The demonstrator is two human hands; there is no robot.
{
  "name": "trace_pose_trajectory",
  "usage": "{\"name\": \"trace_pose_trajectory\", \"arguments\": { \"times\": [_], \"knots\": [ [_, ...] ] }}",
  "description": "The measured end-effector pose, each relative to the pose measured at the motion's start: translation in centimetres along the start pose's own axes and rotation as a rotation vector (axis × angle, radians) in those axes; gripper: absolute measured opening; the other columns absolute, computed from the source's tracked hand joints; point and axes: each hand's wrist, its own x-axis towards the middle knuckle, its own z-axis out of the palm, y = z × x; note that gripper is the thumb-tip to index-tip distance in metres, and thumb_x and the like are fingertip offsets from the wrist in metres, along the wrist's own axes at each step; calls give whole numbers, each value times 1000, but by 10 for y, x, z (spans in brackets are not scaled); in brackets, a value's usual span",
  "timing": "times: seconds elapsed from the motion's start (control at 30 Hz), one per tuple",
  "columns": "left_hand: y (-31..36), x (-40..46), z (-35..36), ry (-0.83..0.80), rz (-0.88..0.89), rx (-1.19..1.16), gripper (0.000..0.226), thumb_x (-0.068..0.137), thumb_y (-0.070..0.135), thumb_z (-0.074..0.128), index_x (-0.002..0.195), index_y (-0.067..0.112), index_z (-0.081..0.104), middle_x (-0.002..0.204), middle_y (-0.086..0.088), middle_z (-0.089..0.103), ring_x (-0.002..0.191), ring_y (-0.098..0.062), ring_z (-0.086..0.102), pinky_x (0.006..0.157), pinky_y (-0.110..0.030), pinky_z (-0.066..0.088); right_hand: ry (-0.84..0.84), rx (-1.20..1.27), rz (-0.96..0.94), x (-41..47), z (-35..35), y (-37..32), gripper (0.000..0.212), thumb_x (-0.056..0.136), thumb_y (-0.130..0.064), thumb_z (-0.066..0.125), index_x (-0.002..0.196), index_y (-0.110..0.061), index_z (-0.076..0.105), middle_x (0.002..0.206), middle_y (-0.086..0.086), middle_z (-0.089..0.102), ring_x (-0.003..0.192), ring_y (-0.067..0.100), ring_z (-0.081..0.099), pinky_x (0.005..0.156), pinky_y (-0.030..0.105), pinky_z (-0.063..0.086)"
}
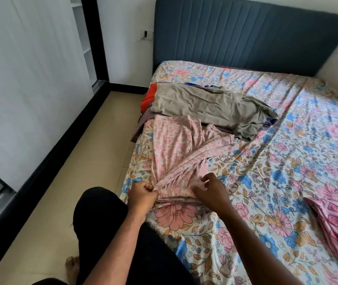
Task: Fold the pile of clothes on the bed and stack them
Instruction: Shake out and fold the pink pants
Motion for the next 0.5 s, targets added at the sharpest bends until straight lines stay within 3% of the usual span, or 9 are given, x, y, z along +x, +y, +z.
{"name": "trace_pose_trajectory", "arguments": {
  "times": [0.13,0.2,0.27,0.4,0.5],
  "knots": [
    [2,-3,-7,-155,-30,72,17,75,-2,79,78,-9,64,63,-20,67,48,-23,65,46,-36,53,-55,228,34,-5,-4,10,29,81,-8,79,100,-14,59,90,9,70,72,23,72,60,36,61],
    [4,-6,-15,-307,-54,141,19,77,-4,79,76,-4,60,62,-14,65,44,-18,63,40,-27,48,-132,267,78,-7,-8,16,29,77,-2,79,95,-11,59,93,15,72,74,29,74,58,38,62],
    [6,-9,-20,-463,-49,215,24,76,-5,80,76,2,58,68,-14,65,50,-18,66,44,-28,51,-248,305,117,-13,-15,25,28,77,2,79,94,-5,57,97,22,70,70,30,74,57,36,61],
    [10,-8,-19,-655,-76,308,29,73,-3,86,78,2,58,74,-17,72,57,-19,70,52,-28,57,-398,288,140,-24,-29,43,31,80,-5,83,95,0,57,92,26,73,71,37,74,59,37,61],
    [12,3,-15,-680,-77,346,44,70,28,92,85,-2,64,72,-12,72,53,-17,67,47,-27,54,-263,279,146,-13,-38,49,31,81,-17,86,92,-2,61,79,17,74,60,25,73,56,32,60]
  ]
}}
